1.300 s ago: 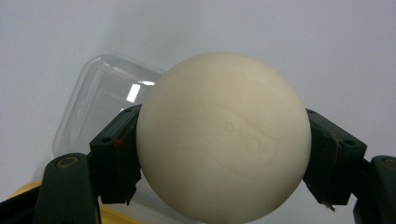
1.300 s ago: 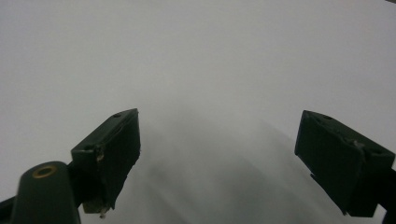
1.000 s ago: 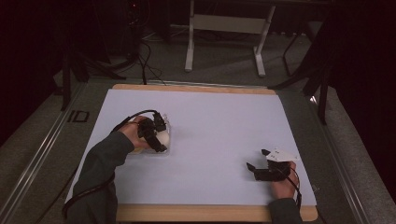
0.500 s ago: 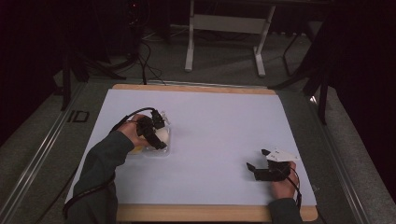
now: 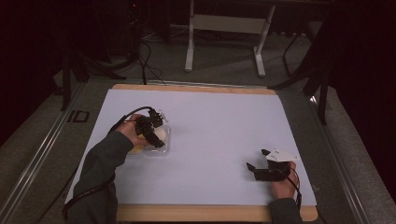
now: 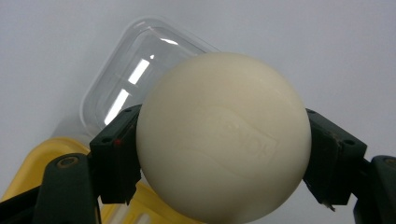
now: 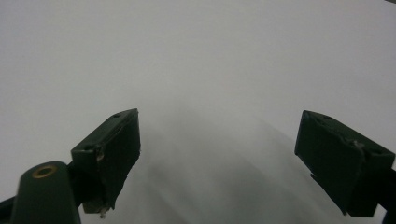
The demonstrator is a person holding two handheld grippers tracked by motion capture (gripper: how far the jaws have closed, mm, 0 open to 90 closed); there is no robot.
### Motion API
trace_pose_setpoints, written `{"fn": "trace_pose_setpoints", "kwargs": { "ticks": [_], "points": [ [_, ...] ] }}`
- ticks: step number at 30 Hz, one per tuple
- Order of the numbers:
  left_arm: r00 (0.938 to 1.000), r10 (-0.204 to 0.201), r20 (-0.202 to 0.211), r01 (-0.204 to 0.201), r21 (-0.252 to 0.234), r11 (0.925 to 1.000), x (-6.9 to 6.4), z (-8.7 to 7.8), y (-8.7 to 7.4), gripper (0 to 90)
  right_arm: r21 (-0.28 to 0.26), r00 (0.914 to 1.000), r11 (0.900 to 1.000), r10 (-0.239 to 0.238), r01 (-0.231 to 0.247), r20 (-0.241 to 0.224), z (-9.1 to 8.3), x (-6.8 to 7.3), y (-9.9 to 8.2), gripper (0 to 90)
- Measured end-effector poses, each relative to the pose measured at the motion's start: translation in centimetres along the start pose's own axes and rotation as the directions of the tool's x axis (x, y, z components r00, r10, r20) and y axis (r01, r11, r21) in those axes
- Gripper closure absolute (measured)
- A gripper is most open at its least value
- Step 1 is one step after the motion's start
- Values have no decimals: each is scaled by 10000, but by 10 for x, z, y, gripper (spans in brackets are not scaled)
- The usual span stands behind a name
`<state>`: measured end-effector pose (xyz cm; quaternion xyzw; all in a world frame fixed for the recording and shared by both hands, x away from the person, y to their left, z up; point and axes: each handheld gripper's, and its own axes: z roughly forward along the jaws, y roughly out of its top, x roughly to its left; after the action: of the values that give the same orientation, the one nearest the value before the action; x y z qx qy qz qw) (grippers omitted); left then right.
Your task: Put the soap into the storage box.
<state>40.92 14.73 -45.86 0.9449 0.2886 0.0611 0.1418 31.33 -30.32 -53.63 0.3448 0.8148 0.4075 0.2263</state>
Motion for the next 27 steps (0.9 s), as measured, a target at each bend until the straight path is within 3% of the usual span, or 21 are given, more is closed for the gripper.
{"fn": "trace_pose_setpoints", "kwargs": {
  "ticks": [13,27],
  "points": [
    [9993,-362,-50,362,150,9992,2,-1,-1,247,-9,10000,10000,-7,7,3,0,0,0,139],
    [9933,-1113,-328,1122,302,9932,8,-2,-6,247,12,10000,10000,-16,16,16,0,0,0,139]
  ]
}}
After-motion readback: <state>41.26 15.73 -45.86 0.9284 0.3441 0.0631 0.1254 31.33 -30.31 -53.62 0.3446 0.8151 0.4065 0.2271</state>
